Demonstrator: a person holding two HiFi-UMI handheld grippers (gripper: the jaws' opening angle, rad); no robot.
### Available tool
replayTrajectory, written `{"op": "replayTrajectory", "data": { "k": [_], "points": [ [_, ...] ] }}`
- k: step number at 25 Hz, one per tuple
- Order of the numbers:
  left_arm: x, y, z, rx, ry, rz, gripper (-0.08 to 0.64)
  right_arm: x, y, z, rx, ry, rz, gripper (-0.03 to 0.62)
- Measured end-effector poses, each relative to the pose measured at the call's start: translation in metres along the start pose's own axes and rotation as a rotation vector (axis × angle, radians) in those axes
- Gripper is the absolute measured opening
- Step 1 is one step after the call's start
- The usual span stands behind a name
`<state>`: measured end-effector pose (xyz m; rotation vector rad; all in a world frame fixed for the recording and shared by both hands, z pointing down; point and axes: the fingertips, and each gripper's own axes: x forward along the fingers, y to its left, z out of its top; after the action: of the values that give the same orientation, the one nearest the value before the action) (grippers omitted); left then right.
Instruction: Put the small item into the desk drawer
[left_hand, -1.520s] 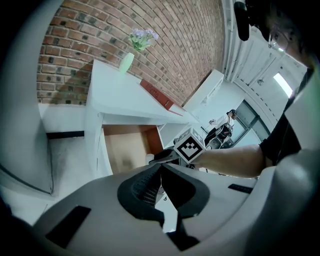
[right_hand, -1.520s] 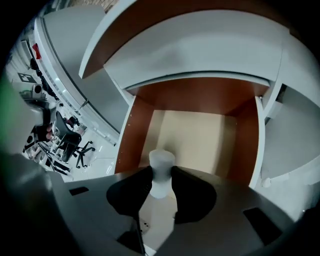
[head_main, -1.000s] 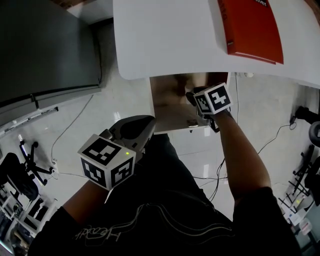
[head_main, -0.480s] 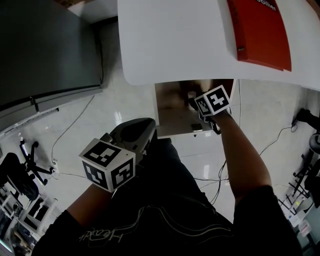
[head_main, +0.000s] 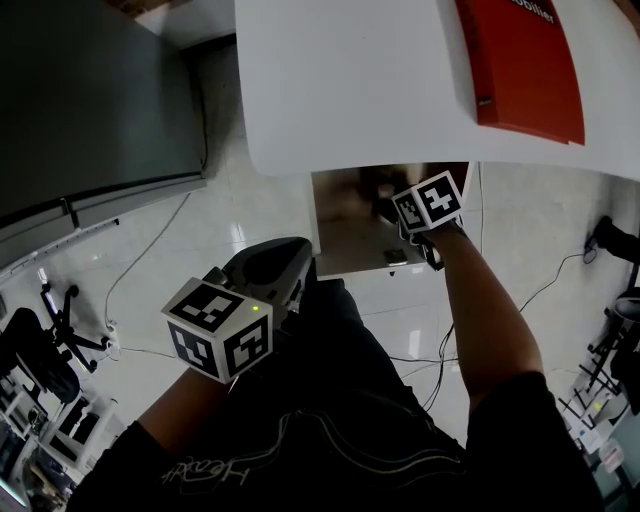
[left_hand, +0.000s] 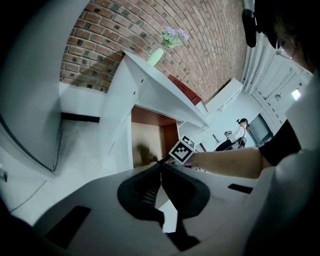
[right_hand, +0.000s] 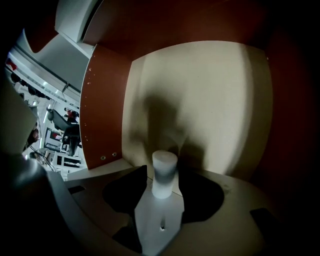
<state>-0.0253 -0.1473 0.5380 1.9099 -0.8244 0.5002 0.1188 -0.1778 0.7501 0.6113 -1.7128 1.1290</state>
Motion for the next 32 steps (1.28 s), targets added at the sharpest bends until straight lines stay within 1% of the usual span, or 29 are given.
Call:
{"op": "replayTrajectory", "data": {
  "k": [4,10,14,17,20,23,27,29,32],
  "points": [
    [-0.003,-0.005,0.001,0.005,0.000,-0.009,0.023,-0.009,0.006,0.002,0.044,-0.027,0.029,0.204],
    [-0.012,-0.023,0.005,0.033,-0.003,-0.043,0.023,-0.046,0.013,0.003,0.077,-0.095,0.004,0.209],
    [-0.022,-0.042,0.011,0.062,-0.003,-0.068,0.023,-0.083,0.032,0.004,0.071,-0.169,0.006,0.209],
    [-0.033,-0.058,0.016,0.114,0.005,-0.088,0.023,-0.123,0.052,0.008,0.091,-0.275,0.002,0.209],
    [-0.047,-0.076,0.025,0.174,0.011,-0.111,0.023,-0.172,0.079,0.017,0.121,-0.403,-0.001,0.209],
    [-0.065,-0.100,0.031,0.210,0.007,-0.150,0.021,-0.220,0.110,0.017,0.121,-0.521,-0.008,0.206],
    [-0.100,-0.137,0.028,0.255,0.004,-0.200,0.022,-0.280,0.163,0.002,0.104,-0.673,0.007,0.188],
    [-0.118,-0.157,0.029,0.303,-0.012,-0.229,0.023,-0.318,0.192,-0.005,0.085,-0.760,0.006,0.171],
    [-0.148,-0.186,0.036,0.375,-0.063,-0.272,0.023,-0.370,0.233,-0.012,0.043,-0.890,0.014,0.144]
  ]
}}
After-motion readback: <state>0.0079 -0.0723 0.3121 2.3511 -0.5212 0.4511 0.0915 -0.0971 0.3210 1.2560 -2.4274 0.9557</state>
